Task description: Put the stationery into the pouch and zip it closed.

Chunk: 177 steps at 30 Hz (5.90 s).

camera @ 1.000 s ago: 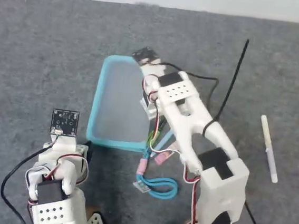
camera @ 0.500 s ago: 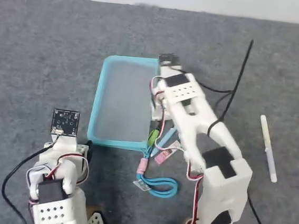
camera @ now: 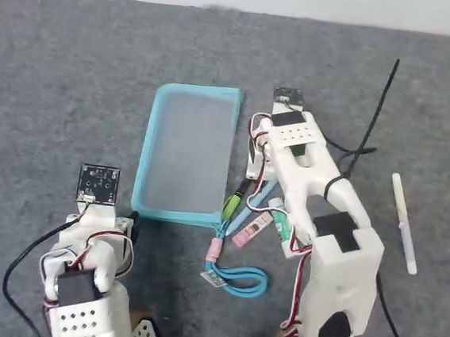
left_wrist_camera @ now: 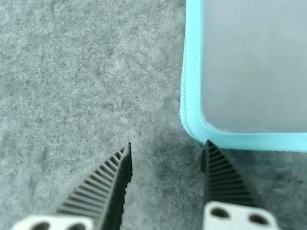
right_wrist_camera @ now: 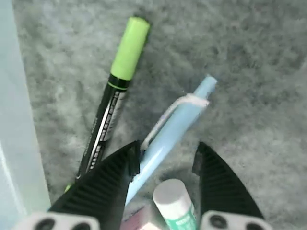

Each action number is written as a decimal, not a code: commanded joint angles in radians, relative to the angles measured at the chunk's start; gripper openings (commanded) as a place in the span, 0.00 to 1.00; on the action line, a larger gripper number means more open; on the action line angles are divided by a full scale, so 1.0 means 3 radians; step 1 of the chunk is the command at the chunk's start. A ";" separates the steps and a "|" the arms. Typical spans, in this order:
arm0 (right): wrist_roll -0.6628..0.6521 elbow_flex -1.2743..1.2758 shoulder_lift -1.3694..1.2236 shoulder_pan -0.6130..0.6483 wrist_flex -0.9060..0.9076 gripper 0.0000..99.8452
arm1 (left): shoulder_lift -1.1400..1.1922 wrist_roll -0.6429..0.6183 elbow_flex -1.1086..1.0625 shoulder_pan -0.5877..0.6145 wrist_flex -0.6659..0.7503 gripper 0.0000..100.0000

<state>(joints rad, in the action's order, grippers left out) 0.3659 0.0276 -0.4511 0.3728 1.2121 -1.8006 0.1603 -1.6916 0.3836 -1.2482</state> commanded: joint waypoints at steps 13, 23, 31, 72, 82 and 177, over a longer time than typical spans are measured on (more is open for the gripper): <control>-0.1043 -0.0440 0.0171 -0.0652 0.0043 0.01 | -0.0072 -0.0041 0.0018 -0.0010 -0.0051 0.22; -0.2358 -0.1488 0.0647 -0.1511 0.1312 0.01 | -0.0072 -0.0041 0.0018 -0.0010 -0.0051 0.22; -0.3401 -0.1667 0.0315 -0.2432 0.1603 0.01 | -0.0072 -0.0041 0.0018 -0.0010 -0.0051 0.22; -0.2706 -0.1662 0.0453 -0.1900 0.1803 0.15 | -0.0072 -0.0041 0.0018 -0.0010 -0.0051 0.22; -0.1447 -0.1330 0.0637 -0.0545 0.1271 0.15 | -0.0072 -0.0041 0.0018 -0.0010 -0.0051 0.22; -0.3360 0.1079 0.1276 -0.2698 -0.0233 0.01 | -0.0072 -0.0041 0.0018 -0.0010 -0.0051 0.22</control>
<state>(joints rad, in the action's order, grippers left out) -0.5961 0.3560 -0.1181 -0.4266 1.1615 -1.8006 0.1603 -1.6916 0.3836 -1.2482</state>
